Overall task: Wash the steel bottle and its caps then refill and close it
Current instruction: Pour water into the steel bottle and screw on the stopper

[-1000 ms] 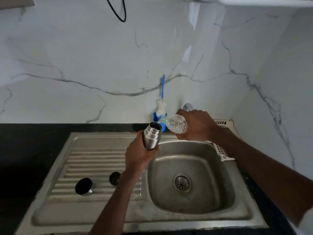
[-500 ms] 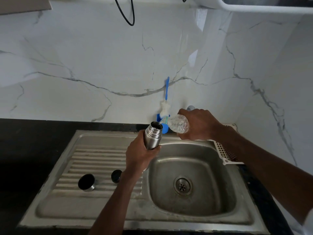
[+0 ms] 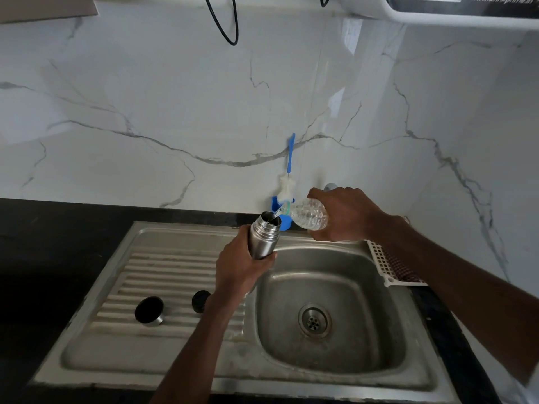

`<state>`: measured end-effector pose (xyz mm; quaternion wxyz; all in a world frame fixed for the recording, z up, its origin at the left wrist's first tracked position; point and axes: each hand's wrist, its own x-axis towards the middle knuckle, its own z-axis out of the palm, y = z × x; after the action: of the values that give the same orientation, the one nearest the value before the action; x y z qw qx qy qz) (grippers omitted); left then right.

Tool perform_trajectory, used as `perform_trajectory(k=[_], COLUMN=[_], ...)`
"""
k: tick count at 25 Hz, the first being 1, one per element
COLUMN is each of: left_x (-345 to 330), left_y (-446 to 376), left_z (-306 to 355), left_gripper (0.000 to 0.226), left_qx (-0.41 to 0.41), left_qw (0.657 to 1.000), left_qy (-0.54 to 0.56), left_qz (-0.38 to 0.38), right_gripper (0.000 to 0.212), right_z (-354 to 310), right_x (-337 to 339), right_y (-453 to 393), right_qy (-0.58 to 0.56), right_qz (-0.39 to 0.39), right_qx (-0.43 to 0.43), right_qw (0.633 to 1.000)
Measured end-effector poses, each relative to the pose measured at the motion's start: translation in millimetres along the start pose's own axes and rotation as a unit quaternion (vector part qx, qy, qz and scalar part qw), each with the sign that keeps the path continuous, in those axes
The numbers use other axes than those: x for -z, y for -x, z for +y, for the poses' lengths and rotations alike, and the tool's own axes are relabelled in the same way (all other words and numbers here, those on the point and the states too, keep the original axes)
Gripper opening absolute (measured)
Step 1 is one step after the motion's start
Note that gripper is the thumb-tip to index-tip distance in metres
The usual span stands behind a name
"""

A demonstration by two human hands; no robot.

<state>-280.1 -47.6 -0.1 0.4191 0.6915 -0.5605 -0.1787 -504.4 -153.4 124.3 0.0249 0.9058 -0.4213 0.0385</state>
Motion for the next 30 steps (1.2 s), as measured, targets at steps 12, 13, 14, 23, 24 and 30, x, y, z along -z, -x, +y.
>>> perform_trajectory(k=[12,13,14,23,24,30], left_x=[-1,-1,-1,-4,-5,-5], left_y=[-3,-4,-4,-7,-8,-8], left_z=[4,5,5,6,5,2], left_gripper=[0.055,0.055,0.055,0.055,0.055,0.054], left_qx=[0.003,0.002,0.002,-0.002,-0.001,-0.006], left_qw=[1.0,1.0,1.0,1.0,1.0,0.999], left_qy=[-0.007,-0.007,-0.006,-0.02,-0.022,-0.04], left_qz=[-0.001,-0.001,-0.002,-0.006,-0.006,-0.018], right_gripper=[0.061,0.061,0.061,0.066,0.066,0.068], right_z=[8,8,10,17,17,20], right_x=[5,5,5,5,5,7], right_y=[-1,-1,-1,-4,-4,-3], right_qy=[0.026,0.029,0.032,0.068,0.072,0.091], right_qz=[-0.011,-0.014,-0.015,-0.017,-0.018,-0.028], right_qx=[0.012,0.013,0.013,0.014,0.013,0.007], right_qw=[1.0,0.999,0.999,0.997,0.997,0.995])
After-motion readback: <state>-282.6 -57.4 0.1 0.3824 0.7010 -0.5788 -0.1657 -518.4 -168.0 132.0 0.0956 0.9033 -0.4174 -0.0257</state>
